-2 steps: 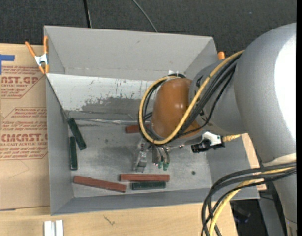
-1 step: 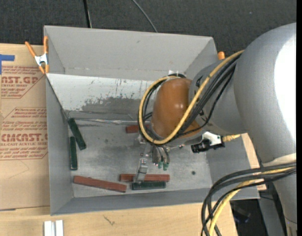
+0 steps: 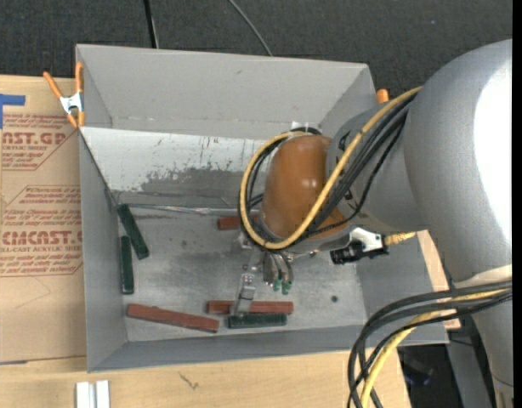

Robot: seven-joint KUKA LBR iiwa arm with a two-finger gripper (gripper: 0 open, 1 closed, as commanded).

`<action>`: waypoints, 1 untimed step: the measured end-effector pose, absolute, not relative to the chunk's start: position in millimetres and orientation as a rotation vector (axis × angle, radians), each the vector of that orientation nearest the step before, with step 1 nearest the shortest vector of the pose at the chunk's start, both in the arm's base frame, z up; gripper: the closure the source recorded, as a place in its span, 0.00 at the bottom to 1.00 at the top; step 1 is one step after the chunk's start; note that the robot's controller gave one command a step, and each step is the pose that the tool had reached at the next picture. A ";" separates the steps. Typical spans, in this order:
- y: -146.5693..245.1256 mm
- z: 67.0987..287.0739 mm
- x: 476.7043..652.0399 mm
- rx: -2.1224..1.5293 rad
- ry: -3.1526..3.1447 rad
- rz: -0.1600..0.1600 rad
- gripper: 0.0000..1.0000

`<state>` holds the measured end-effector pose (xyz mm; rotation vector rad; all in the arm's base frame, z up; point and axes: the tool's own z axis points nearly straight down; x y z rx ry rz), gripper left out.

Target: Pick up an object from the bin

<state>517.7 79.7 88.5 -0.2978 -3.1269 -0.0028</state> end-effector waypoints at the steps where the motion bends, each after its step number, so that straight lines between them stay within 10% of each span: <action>1: 87.0 81.6 507.1 -0.409 -3.117 -0.001 0.00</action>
Offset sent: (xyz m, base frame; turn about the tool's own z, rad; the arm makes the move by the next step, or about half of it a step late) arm -0.0370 0.0448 -0.0185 0.2568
